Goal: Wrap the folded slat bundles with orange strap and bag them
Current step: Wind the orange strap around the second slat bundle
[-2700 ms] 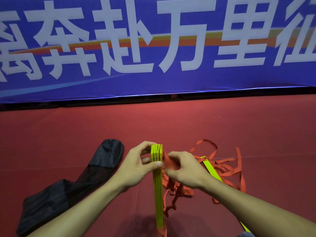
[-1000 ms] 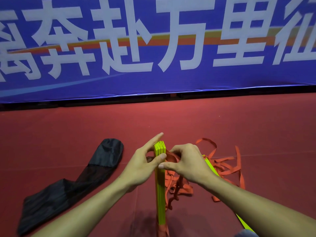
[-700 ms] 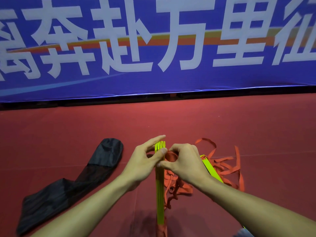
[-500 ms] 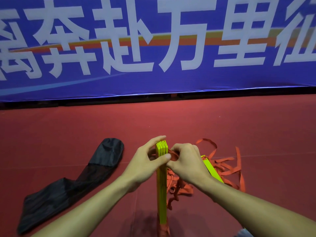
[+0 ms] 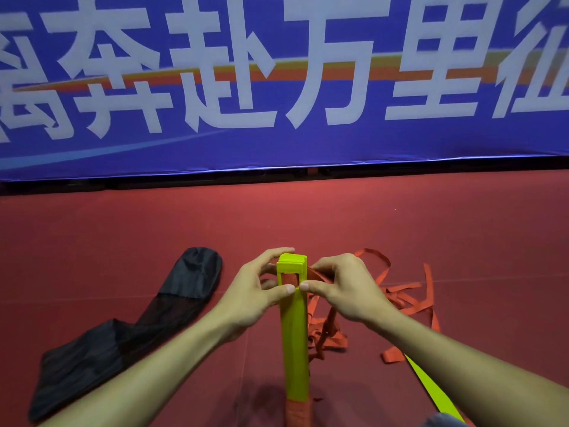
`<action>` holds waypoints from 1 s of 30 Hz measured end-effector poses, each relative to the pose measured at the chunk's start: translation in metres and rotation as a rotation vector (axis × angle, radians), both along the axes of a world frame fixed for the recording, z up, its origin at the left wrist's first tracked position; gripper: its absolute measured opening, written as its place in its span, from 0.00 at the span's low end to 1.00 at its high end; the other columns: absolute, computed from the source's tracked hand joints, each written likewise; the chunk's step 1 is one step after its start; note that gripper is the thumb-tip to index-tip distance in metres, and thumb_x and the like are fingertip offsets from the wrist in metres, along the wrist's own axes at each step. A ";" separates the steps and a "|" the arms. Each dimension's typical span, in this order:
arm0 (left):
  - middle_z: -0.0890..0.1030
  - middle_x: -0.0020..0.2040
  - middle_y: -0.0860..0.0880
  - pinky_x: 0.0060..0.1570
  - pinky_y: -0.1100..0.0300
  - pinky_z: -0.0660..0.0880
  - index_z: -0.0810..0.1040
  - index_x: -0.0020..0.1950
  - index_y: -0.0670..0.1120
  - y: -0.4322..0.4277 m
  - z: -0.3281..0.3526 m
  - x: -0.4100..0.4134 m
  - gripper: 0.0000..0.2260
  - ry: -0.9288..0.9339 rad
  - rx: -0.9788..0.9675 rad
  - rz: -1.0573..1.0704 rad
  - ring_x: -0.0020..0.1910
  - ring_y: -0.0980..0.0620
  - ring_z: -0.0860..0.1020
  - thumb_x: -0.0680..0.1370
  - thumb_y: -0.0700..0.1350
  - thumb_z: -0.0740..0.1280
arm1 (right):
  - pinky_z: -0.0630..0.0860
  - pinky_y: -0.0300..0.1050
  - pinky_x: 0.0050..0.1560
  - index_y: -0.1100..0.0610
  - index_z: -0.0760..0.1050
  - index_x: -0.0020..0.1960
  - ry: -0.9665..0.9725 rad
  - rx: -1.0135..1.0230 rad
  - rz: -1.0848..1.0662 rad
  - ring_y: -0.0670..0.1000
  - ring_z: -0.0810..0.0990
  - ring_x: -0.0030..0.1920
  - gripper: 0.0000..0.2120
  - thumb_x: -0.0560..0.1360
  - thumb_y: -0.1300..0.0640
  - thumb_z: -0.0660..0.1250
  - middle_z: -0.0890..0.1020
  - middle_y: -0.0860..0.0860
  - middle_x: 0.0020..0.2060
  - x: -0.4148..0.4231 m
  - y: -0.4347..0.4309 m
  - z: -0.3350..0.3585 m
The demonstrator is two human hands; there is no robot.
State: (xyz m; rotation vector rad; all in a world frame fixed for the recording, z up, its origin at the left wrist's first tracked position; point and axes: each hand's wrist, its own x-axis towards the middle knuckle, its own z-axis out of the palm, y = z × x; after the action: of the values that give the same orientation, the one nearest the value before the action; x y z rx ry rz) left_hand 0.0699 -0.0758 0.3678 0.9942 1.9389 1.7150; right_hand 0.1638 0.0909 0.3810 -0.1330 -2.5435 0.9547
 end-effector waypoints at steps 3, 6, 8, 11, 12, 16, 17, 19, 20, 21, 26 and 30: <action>0.81 0.55 0.45 0.49 0.48 0.81 0.81 0.56 0.58 0.001 -0.003 -0.001 0.22 0.033 0.030 0.004 0.44 0.50 0.78 0.74 0.31 0.73 | 0.69 0.47 0.35 0.58 0.81 0.40 -0.018 -0.036 0.022 0.47 0.68 0.32 0.10 0.71 0.52 0.75 0.79 0.59 0.32 -0.001 0.003 -0.001; 0.79 0.49 0.46 0.43 0.51 0.80 0.81 0.50 0.58 0.001 -0.004 0.002 0.21 -0.022 0.079 0.013 0.43 0.51 0.77 0.73 0.30 0.73 | 0.73 0.47 0.34 0.56 0.82 0.42 -0.052 -0.119 0.072 0.46 0.73 0.30 0.07 0.72 0.52 0.75 0.81 0.57 0.32 -0.001 0.006 -0.001; 0.78 0.49 0.46 0.46 0.48 0.81 0.80 0.50 0.57 -0.001 -0.004 0.002 0.21 -0.025 0.075 0.003 0.44 0.50 0.77 0.74 0.30 0.73 | 0.75 0.49 0.37 0.55 0.83 0.43 -0.080 -0.133 0.085 0.46 0.75 0.32 0.07 0.72 0.51 0.75 0.82 0.56 0.34 -0.001 0.008 -0.002; 0.79 0.49 0.47 0.45 0.50 0.80 0.80 0.51 0.56 -0.003 -0.003 0.001 0.20 -0.032 0.078 0.014 0.45 0.48 0.76 0.73 0.29 0.73 | 0.76 0.52 0.42 0.54 0.83 0.43 -0.112 -0.134 0.081 0.46 0.76 0.35 0.05 0.74 0.53 0.73 0.84 0.55 0.36 -0.002 0.013 -0.002; 0.79 0.49 0.47 0.46 0.50 0.81 0.80 0.51 0.56 -0.003 -0.003 0.000 0.20 -0.031 0.076 0.017 0.45 0.48 0.76 0.73 0.29 0.73 | 0.76 0.52 0.44 0.54 0.83 0.43 -0.124 -0.117 0.071 0.46 0.76 0.36 0.04 0.75 0.54 0.72 0.84 0.54 0.36 -0.001 0.015 0.000; 0.78 0.50 0.46 0.49 0.44 0.81 0.80 0.51 0.57 -0.003 -0.002 0.000 0.21 -0.021 0.062 0.024 0.45 0.47 0.76 0.73 0.30 0.73 | 0.75 0.44 0.43 0.53 0.83 0.43 -0.128 -0.047 0.038 0.42 0.77 0.36 0.04 0.76 0.56 0.71 0.83 0.48 0.35 0.001 0.019 0.006; 0.78 0.51 0.45 0.49 0.44 0.81 0.80 0.50 0.57 -0.003 -0.002 0.000 0.21 -0.019 0.062 0.029 0.45 0.47 0.75 0.74 0.30 0.73 | 0.73 0.42 0.41 0.52 0.83 0.43 -0.128 -0.036 0.031 0.41 0.76 0.35 0.03 0.76 0.56 0.71 0.83 0.47 0.34 0.001 0.019 0.007; 0.77 0.51 0.45 0.49 0.44 0.81 0.80 0.50 0.58 -0.002 -0.002 0.000 0.21 -0.015 0.068 0.030 0.45 0.47 0.75 0.74 0.30 0.73 | 0.70 0.36 0.38 0.52 0.82 0.42 -0.133 -0.002 0.015 0.41 0.75 0.33 0.04 0.75 0.55 0.71 0.82 0.48 0.34 0.001 0.019 0.008; 0.77 0.50 0.45 0.49 0.44 0.80 0.80 0.50 0.58 -0.001 -0.002 0.000 0.21 -0.009 0.070 0.029 0.45 0.48 0.75 0.74 0.30 0.73 | 0.69 0.34 0.36 0.51 0.81 0.41 -0.139 0.023 0.005 0.41 0.74 0.32 0.04 0.75 0.55 0.71 0.82 0.49 0.34 0.001 0.020 0.009; 0.77 0.51 0.45 0.49 0.44 0.80 0.80 0.50 0.59 -0.001 -0.003 0.000 0.21 -0.003 0.069 0.029 0.45 0.48 0.75 0.74 0.31 0.73 | 0.67 0.32 0.34 0.50 0.79 0.39 -0.148 0.043 -0.006 0.42 0.73 0.31 0.06 0.75 0.54 0.72 0.82 0.50 0.33 0.001 0.020 0.009; 0.78 0.53 0.41 0.50 0.36 0.79 0.79 0.52 0.60 0.001 -0.006 -0.003 0.21 0.056 0.050 0.086 0.45 0.46 0.76 0.74 0.33 0.74 | 0.72 0.43 0.36 0.59 0.78 0.36 -0.166 0.029 -0.079 0.52 0.78 0.33 0.13 0.71 0.51 0.76 0.82 0.55 0.30 0.002 0.022 0.011; 0.79 0.51 0.48 0.48 0.35 0.80 0.79 0.53 0.59 0.005 -0.011 -0.003 0.20 0.087 0.047 0.158 0.41 0.49 0.76 0.73 0.35 0.75 | 0.69 0.41 0.32 0.55 0.73 0.31 -0.118 -0.020 -0.053 0.45 0.71 0.29 0.16 0.69 0.51 0.78 0.80 0.53 0.28 0.002 0.009 0.009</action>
State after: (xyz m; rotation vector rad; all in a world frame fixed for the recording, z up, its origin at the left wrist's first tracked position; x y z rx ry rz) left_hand 0.0668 -0.0703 0.3567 0.9694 2.0906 1.8390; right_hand 0.1657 0.1002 0.3903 -0.2691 -2.6236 0.9791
